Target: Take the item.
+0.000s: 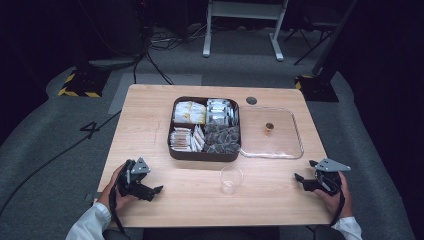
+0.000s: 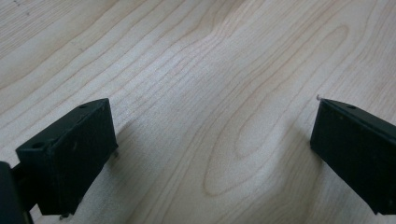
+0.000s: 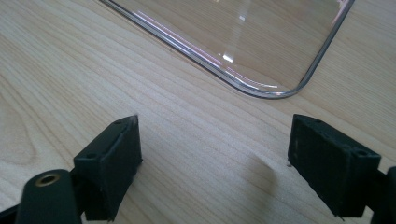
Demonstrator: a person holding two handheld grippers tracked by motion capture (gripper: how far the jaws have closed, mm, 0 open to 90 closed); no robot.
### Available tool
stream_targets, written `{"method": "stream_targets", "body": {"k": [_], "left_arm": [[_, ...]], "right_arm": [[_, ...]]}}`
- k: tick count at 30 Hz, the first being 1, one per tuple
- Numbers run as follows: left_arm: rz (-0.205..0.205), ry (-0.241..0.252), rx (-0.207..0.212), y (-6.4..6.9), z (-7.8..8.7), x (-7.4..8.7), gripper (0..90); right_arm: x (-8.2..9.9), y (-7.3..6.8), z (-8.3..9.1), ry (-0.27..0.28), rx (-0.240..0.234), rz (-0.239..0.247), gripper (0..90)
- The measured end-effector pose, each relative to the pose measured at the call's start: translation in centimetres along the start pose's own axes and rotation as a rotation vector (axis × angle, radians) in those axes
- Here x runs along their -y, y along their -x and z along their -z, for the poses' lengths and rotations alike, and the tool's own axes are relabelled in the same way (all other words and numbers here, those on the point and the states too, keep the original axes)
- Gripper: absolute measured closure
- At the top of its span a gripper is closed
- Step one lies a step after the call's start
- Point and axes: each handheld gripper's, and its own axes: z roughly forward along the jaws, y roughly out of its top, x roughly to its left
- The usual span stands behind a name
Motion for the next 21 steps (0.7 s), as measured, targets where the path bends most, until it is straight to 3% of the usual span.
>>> {"method": "stream_targets", "body": {"k": [5, 7, 9, 10, 11, 13, 15, 17, 21], "left_arm": [[0.005, -0.011, -0.006, -0.3, 0.1, 0.0, 0.6], [0.010, -0.017, -0.007, -0.5, 0.3, -0.1, 6.3], [0.002, -0.015, -0.010, -0.9, 0.6, -0.3, 20.7], [-0.011, -0.003, -0.006, -1.1, 0.9, -0.6, 22.5], [-0.011, -0.003, -0.006, -1.1, 0.9, -0.6, 16.6], [-0.031, 0.021, 0.001, -1.3, 1.4, -1.2, 13.5], [-0.043, 0.041, -0.008, -1.5, 1.7, -1.6, 22.7], [-0.025, 0.050, -0.020, -1.9, 1.9, -2.1, 16.6], [-0.034, 0.073, -0.037, -2.3, 2.3, -3.0, 19.3]], "right_arm": [[0.0, 0.0, 0.0, -0.001, -0.001, -0.001, 17.6], [0.0, 0.0, 0.0, 0.000, 0.001, 0.001, 17.6], [0.0, 0.0, 0.0, 0.000, 0.000, 0.000, 17.6], [0.0, 0.0, 0.0, 0.000, 0.000, 0.000, 17.6], [0.0, 0.0, 0.0, 0.000, 0.000, 0.000, 17.6], [0.0, 0.0, 0.0, -0.001, 0.000, -0.001, 17.6], [0.0, 0.0, 0.0, -0.002, 0.000, -0.001, 17.6], [0.0, 0.1, 0.0, -0.003, -0.001, -0.003, 17.6], [0.0, 0.0, 0.0, -0.002, -0.001, -0.002, 17.6]]}}
